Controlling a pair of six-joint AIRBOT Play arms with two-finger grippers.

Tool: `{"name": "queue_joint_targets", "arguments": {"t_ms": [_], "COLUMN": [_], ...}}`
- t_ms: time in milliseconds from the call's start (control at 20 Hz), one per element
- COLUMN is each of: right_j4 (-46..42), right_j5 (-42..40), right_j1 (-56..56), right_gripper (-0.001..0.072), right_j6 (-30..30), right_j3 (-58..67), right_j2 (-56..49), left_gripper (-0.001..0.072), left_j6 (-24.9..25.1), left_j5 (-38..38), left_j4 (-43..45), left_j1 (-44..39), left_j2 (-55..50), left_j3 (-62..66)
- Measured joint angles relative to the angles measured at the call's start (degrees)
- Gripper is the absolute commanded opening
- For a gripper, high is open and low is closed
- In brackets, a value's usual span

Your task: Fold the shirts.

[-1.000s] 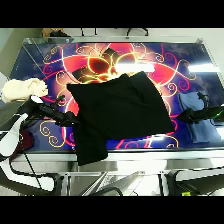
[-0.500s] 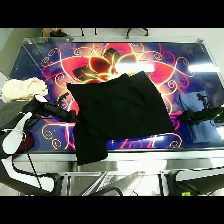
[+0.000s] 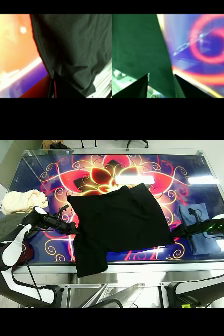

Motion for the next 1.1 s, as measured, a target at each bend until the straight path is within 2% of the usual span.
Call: {"name": "queue_joint_targets", "arguments": {"t_ms": [200,300,350,450,500,600,800,1000,1100], "right_j4": [-0.3,-0.7,-0.8,-1.3,-1.4,0.0,10.6,25.3,31.3], "right_j5": [0.4,0.6,0.8,0.8,0.8,0.7,2.6,2.7,0.4], "right_j1": [3.4,4.5,4.8,5.2,5.3,5.5,5.5,5.1,4.1], "right_gripper": [0.0378,0.0285,0.0264,0.0051,0.0027,0.0026,0.0027,0.0027,0.0027], "right_j6": [0.2,0.2,0.4,0.7,0.9,1.1,0.2,-0.7,-0.8], "right_j3": [-0.5,-0.7,-0.7,-0.8,-0.9,-0.6,5.3,20.3,28.7], "right_j2": [-0.5,-0.7,-0.7,-0.8,-0.8,0.1,6.2,15.6,20.5], "left_gripper": [0.0015,0.0015,0.0015,0.0015,0.0014,0.0014,0.0014,0.0014,0.0014], "left_j6": [-0.2,-0.2,-0.2,-0.4,-0.4,-0.4,-0.4,-0.4,-0.4], "left_j5": [-0.5,-0.8,-0.7,-0.5,-0.3,0.0,-0.6,-1.4,0.8], "left_j4": [-0.2,-0.3,-0.3,-0.4,-0.4,-0.4,-3.4,-15.0,-19.7], "left_j1": [0.1,0.1,0.1,0.1,0.1,0.1,0.4,3.1,5.4], "left_j2": [0.0,0.4,0.8,1.8,2.5,4.6,13.0,25.6,32.8], "left_j3": [0.0,0.0,0.0,0.0,0.0,0.0,2.7,13.1,20.4]}}
